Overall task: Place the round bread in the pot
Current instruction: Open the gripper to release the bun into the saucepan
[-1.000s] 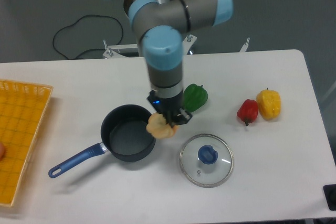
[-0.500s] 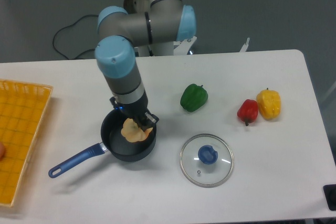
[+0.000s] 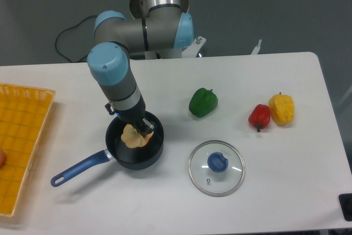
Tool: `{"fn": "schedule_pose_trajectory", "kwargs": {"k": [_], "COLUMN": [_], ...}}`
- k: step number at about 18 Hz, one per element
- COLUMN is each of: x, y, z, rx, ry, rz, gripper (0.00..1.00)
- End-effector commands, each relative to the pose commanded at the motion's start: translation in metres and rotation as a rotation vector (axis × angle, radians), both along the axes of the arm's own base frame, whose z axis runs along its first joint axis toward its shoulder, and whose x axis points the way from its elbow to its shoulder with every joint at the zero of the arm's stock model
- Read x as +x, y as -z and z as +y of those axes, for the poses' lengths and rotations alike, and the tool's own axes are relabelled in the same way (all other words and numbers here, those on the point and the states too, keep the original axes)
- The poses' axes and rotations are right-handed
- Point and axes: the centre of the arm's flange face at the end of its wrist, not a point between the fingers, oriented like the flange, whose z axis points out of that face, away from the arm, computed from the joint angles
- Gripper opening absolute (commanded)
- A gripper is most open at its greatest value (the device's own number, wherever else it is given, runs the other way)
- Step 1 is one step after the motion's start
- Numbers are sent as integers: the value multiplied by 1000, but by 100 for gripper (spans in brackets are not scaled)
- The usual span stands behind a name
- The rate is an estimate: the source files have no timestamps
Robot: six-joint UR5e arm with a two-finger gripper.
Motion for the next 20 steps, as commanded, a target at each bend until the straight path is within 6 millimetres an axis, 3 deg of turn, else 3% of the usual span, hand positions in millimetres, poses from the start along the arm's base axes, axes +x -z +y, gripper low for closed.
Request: {"fn": "schedule_pose_trajectory", "kwargs": {"k": [9,20], "x": [-1,-3], "y": [1,4], "z": [1,0], "rx": [-6,-22], "ry": [4,0], "rz": [4,19], "gripper": [86,89]}}
